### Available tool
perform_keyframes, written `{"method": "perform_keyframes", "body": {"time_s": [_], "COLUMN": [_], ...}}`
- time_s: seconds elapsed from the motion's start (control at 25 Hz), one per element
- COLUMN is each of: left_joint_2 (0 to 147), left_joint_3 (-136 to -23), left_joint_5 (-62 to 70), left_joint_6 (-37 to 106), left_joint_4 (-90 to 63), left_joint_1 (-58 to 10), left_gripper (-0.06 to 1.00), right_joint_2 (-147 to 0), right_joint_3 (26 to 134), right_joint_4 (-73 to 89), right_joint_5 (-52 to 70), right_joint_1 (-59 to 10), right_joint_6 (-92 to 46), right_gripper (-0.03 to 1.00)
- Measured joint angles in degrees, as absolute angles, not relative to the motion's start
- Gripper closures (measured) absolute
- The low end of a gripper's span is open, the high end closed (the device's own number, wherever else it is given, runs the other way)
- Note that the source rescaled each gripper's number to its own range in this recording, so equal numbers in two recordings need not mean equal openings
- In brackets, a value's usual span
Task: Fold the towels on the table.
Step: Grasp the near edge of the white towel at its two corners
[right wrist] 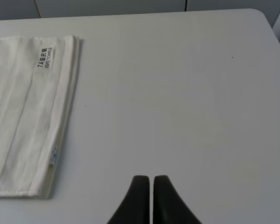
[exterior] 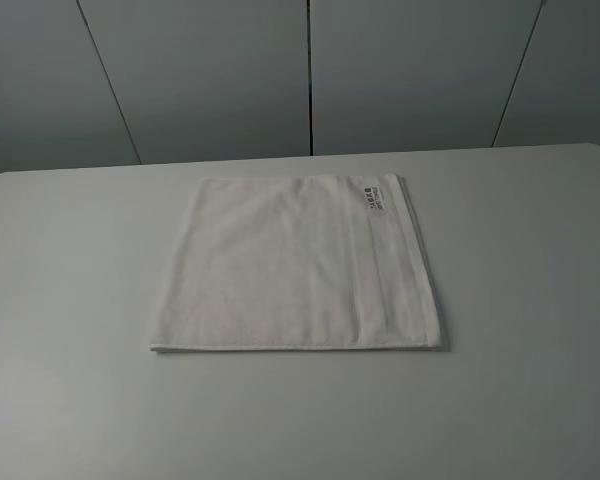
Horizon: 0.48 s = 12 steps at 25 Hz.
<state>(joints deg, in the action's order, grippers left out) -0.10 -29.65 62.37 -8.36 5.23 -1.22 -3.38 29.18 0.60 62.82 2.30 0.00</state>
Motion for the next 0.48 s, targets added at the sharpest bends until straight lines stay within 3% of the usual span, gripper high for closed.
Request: {"method": "perform_keyframes", "body": {"time_s": [0.48], "left_joint_2": [-0.1], "left_joint_3": [-29.7], "left_joint_5": [62.4], "left_joint_6": [-8.4], "left_joint_4": [5.2], "left_joint_1": [-1.2], "left_gripper": [-0.06], "right_joint_2": [-3.4], "right_joint_3": [29.2], "right_joint_4": [0.6], "right_joint_5": [62.8], "right_joint_1": [2.3], "right_joint_6": [0.0], "right_gripper": [0.97]}}
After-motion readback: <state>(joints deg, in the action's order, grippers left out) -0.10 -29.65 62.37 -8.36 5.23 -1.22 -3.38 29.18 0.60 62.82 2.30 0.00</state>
